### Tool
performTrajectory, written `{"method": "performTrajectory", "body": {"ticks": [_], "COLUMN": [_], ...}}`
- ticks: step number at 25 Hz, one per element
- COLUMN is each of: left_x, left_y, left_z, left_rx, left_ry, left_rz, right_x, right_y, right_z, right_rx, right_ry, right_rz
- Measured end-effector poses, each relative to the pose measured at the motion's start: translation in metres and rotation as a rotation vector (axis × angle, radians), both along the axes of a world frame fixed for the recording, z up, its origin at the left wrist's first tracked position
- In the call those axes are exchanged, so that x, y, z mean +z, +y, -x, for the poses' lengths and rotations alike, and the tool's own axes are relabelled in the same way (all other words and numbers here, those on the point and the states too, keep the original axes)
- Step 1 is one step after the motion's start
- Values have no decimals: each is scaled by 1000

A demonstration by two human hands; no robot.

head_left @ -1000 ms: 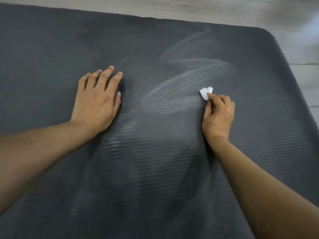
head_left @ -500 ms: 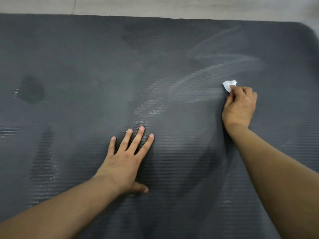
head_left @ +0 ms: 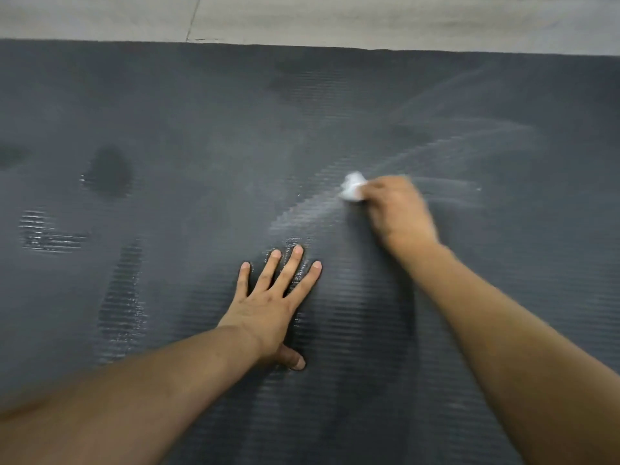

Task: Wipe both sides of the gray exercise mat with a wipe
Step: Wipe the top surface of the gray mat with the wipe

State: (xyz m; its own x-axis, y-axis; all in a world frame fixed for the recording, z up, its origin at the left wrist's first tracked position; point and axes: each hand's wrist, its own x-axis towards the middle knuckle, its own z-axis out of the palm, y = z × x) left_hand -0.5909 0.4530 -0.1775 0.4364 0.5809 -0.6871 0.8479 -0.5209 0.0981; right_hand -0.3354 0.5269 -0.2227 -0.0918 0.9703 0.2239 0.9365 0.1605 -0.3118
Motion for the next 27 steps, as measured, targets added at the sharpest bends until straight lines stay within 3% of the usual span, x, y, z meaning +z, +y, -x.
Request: {"method": "performTrajectory", "body": {"ticks": [2, 4, 8, 12, 18, 20, 22, 25, 27], "left_x": [0, 1, -1, -2, 5, 6, 8, 7, 6], "left_y": [0, 1, 0, 2, -41, -53, -61, -70, -76], "left_z": [-1, -2, -5, 2, 69, 101, 120, 131, 135], "left_rx": [7, 16, 4, 5, 97, 181, 224, 177, 133], "left_ry": [0, 3, 32, -49, -270, -248, -230, -169, -82], "left_rz": [2, 2, -10, -35, -345, -417, -391, -270, -122], "right_x": [5, 4, 0, 5, 7, 6, 5, 5, 8], "right_y": [-3, -2, -3, -15, -46, -57, -82, -110, -105], "right_z": [-62, -61, -37, -26, 44, 104, 182, 223, 174], "right_rx": [-380, -516, -585, -513, -522, -399, -115, 302, 220], "right_ry": [-18, -54, -22, -36, -24, 83, 157, 1, -145], "right_rz": [31, 70, 36, 49, 42, 11, 5, 55, 24]}}
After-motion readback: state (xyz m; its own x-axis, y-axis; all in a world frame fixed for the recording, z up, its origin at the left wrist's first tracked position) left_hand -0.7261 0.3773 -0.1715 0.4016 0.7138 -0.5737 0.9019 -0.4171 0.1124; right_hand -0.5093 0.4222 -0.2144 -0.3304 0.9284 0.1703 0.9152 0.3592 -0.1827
